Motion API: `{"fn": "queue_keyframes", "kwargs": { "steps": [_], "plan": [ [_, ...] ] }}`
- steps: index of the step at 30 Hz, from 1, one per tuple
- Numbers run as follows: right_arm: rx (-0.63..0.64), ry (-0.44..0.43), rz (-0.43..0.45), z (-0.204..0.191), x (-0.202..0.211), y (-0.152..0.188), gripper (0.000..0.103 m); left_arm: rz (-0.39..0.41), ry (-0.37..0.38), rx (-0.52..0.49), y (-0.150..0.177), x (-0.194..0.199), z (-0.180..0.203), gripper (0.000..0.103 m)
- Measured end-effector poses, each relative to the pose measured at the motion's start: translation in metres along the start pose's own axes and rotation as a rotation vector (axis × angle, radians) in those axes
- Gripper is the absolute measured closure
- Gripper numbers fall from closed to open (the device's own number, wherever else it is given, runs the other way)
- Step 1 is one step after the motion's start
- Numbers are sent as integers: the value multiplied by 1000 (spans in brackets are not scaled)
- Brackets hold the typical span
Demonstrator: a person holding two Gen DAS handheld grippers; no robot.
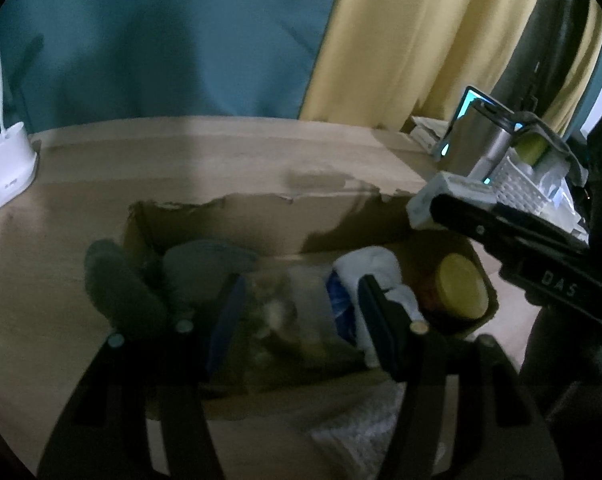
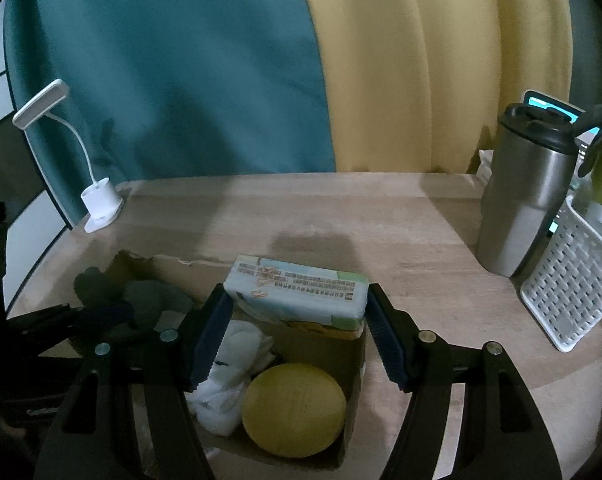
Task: Organize objects
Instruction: 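Lower the towel and wipes pack into the box and open both tools, then withdraw both open tools up from the box toward the swab bag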
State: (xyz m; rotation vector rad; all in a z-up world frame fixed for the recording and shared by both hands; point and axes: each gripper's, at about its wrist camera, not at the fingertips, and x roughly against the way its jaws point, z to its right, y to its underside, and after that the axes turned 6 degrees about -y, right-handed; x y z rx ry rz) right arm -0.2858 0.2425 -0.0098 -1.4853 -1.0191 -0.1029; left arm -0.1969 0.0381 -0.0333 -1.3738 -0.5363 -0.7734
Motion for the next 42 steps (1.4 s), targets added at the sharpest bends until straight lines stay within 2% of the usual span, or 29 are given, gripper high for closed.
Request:
{"fn": "queue_keyframes", "kwargs": {
  "steps": [23, 27, 42],
  "plan": [
    [15, 23, -23, 2, -20, 0, 31, 1, -11, 14, -4, -5, -8, 43],
    [33, 47, -30, 0, -23, 2, 19, 4, -13, 15, -5, -4, -8, 43],
    [42, 68, 3, -4, 0, 8, 19, 32, -7, 6, 2, 16, -5, 43]
  ]
}}
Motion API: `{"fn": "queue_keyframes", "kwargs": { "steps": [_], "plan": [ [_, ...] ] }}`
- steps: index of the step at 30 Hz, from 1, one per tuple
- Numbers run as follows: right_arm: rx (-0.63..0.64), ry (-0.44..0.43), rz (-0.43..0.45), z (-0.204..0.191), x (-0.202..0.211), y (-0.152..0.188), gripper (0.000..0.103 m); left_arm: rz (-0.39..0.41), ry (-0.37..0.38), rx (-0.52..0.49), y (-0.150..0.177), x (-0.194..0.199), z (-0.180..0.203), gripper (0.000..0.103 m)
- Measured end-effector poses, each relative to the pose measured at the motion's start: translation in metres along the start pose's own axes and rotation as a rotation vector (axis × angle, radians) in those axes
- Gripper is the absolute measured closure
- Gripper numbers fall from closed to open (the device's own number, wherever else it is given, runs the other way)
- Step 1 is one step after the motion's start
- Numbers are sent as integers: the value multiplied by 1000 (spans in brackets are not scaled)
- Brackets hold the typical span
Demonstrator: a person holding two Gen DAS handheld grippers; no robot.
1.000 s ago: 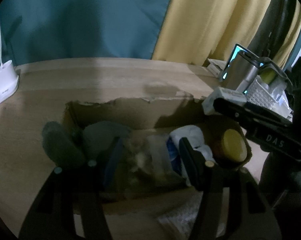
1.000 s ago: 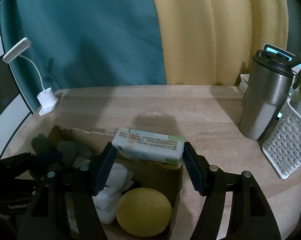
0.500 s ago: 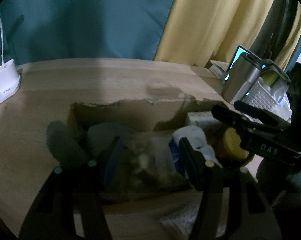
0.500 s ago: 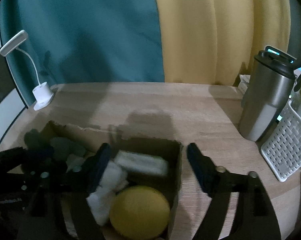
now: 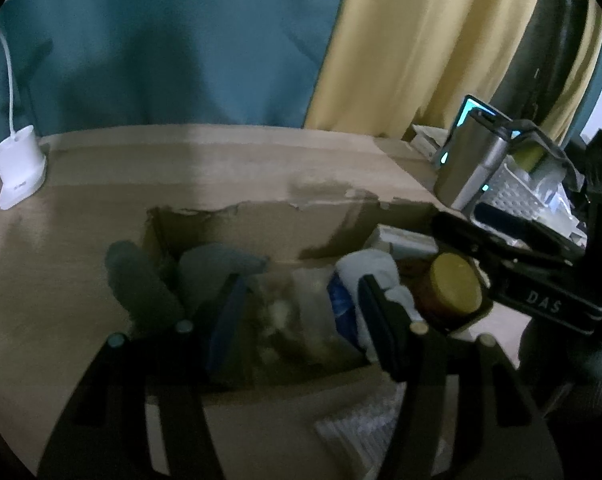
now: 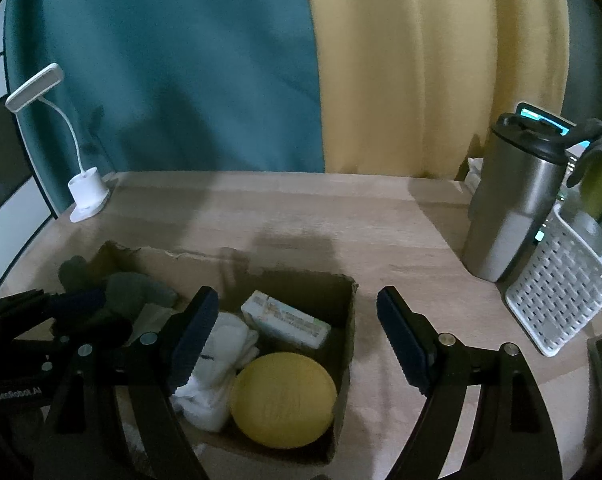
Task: Organize objects
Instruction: 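Withdraw both open tools up from the box toward the swab bag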
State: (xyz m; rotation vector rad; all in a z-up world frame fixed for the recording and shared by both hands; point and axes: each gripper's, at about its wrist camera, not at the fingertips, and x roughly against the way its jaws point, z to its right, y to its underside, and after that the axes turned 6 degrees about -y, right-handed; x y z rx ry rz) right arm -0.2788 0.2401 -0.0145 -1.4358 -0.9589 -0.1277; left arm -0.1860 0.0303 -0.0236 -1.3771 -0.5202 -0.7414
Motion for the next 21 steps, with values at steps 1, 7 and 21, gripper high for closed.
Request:
{"fn": "queue_keyframes", "kwargs": {
  "steps": [1, 7, 21],
  "plan": [
    [0, 1, 2, 0, 2, 0, 19, 2, 1, -1, 1, 2, 1, 43],
    [-2, 3, 13, -3, 15, 3, 19, 17, 3, -6, 3, 13, 3, 43],
    [11, 1, 26, -17, 37, 12, 19, 55, -4, -4, 13, 36, 1, 41]
  ]
}}
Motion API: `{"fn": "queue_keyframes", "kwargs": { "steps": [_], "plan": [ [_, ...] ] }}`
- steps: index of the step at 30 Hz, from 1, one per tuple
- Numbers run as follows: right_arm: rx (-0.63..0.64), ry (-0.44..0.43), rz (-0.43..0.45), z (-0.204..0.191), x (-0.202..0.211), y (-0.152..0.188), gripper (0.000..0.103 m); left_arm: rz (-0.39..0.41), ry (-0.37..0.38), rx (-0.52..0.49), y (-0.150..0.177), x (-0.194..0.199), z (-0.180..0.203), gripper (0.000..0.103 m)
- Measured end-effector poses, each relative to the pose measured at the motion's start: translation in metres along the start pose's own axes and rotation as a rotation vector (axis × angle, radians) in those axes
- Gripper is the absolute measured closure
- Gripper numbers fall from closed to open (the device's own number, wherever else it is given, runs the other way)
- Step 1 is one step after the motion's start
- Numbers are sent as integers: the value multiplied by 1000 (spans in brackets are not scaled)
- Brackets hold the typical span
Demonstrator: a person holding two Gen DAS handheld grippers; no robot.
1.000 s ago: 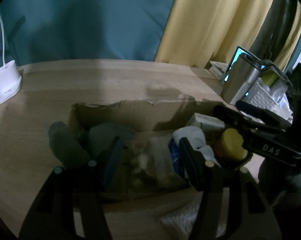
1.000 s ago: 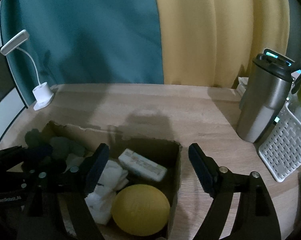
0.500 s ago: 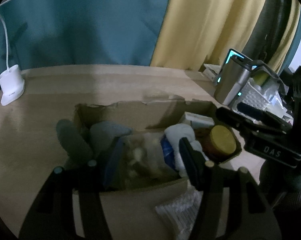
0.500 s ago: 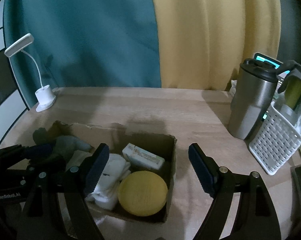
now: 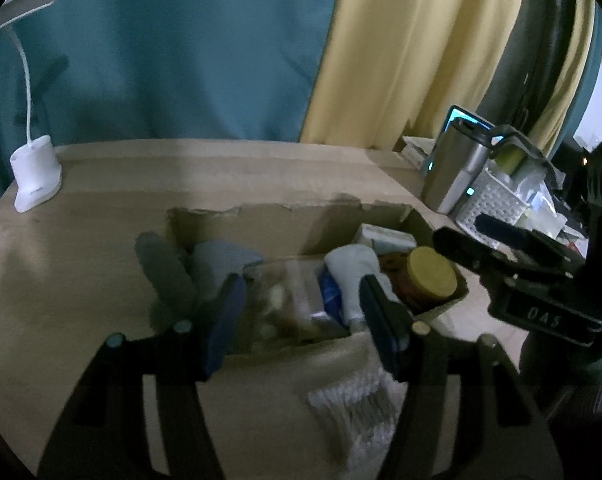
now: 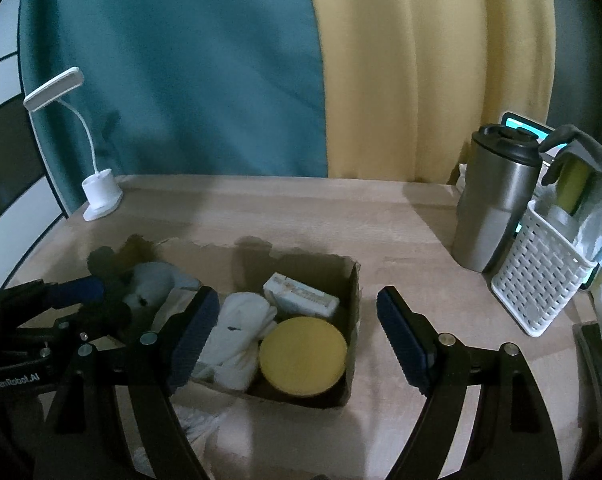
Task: Organize objects
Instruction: 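Withdraw both open tools up from the box toward the swab bag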
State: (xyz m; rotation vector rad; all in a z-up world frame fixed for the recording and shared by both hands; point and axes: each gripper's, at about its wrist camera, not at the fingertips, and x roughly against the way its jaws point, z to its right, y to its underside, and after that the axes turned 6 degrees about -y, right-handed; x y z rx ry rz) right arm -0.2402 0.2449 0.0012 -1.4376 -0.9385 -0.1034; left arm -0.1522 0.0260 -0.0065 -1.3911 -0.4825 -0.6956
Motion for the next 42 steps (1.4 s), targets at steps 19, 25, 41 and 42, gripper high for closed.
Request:
{"fn": "queue_keyframes", "kwargs": {
  "steps": [19, 25, 41, 42],
  "plan": [
    [15, -4, 8, -22, 24, 15, 19, 37, -7, 20, 17, 28, -10, 28],
    [23, -10, 10, -30, 29, 20, 19, 40, -13, 30, 24, 35, -14, 28],
    [43, -36, -17, -53, 39, 41, 19, 41, -35, 49, 45, 52, -27, 27],
    [45, -39, -20, -55, 38, 43, 19, 39, -37, 50, 46, 52, -29, 27]
  ]
}}
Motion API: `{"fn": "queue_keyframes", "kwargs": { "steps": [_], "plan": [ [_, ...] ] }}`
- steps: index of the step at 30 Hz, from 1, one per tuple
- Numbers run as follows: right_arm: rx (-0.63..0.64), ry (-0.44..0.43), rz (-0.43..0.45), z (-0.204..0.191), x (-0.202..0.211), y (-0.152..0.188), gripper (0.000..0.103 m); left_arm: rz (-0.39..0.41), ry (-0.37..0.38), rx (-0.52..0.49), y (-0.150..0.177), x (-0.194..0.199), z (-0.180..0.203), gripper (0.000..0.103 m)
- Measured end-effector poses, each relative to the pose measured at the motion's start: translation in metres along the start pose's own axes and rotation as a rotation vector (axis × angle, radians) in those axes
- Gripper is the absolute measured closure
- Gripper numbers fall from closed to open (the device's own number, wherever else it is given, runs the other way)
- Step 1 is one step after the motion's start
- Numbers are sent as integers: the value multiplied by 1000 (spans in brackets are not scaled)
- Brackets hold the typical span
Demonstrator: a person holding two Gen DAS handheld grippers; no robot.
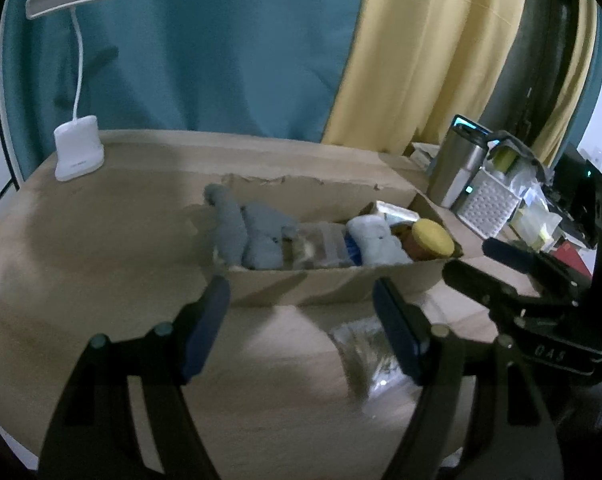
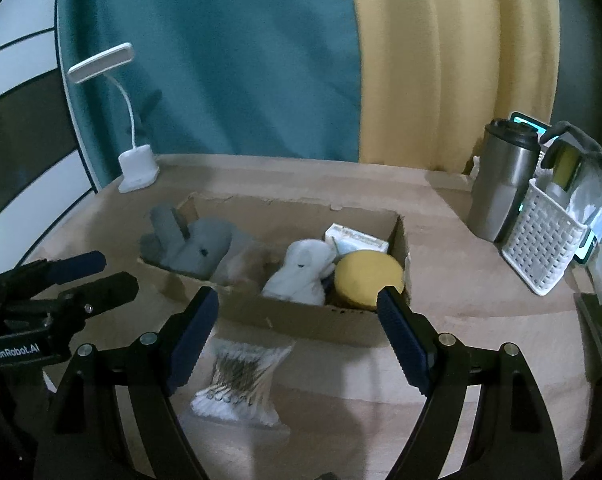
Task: Organize objects
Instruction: 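Withdraw both open tools up from the box toward the swab bag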
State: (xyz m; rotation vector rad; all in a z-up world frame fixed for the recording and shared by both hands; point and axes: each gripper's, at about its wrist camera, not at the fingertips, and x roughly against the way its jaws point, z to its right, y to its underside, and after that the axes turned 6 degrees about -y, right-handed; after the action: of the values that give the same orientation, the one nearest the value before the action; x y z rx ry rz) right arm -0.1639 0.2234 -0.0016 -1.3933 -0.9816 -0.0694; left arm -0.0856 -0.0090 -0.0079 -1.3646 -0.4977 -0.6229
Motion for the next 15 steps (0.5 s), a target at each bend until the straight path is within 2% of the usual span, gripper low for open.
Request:
{"fn": "queue_keyframes", "kwargs": {
  "steps": [15],
  "plan": [
    [1, -23, -63, -13, -14, 17, 16, -26, -25, 21, 17, -1, -16, 23]
  ]
}}
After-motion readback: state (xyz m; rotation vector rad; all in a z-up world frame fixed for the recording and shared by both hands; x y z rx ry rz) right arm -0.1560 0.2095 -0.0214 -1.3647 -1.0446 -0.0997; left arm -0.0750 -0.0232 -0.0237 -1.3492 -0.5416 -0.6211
